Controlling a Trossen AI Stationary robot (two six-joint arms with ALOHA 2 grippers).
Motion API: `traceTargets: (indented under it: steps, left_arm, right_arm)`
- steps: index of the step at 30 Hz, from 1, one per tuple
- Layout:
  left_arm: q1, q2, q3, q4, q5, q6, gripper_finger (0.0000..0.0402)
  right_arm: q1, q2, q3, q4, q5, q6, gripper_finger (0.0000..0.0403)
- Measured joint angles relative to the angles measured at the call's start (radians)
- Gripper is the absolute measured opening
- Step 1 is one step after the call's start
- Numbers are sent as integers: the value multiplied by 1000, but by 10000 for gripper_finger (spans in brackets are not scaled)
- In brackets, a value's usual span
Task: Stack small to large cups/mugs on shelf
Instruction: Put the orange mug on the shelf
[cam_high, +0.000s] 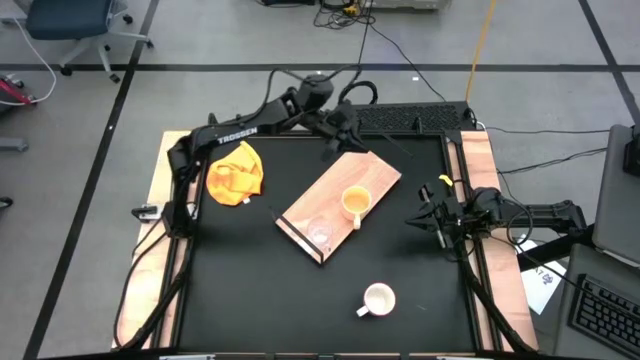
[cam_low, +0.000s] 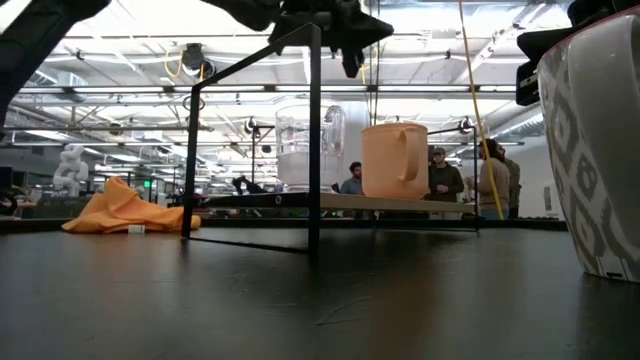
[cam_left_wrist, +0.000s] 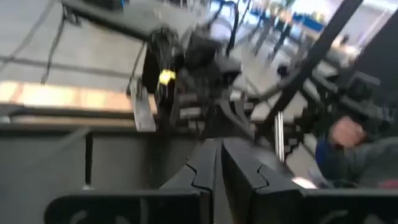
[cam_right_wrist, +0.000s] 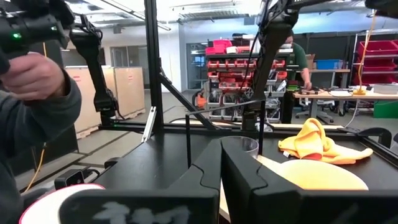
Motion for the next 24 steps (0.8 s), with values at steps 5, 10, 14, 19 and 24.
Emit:
traceTargets:
  steps: [5,10,14,19,24]
  left_arm:
    - [-5,26,114,-284,-85,127,26]
    - [-11,24,153,-412,-129,174,26]
    - [-29,25,153,-434,-200,190,26]
    - [-58,25,153,-461,-303,201,26]
    - [-85,25,153,-568,-478,236,26]
  right_arm:
    - [0,0,0,-9,0,0,0]
    - [0,0,0,-16,0,-1,0]
    - [0,0,0,-17,0,-2,0]
    - [0,0,0,-17,0,-2,0]
    - [0,0,0,-17,0,-1,0]
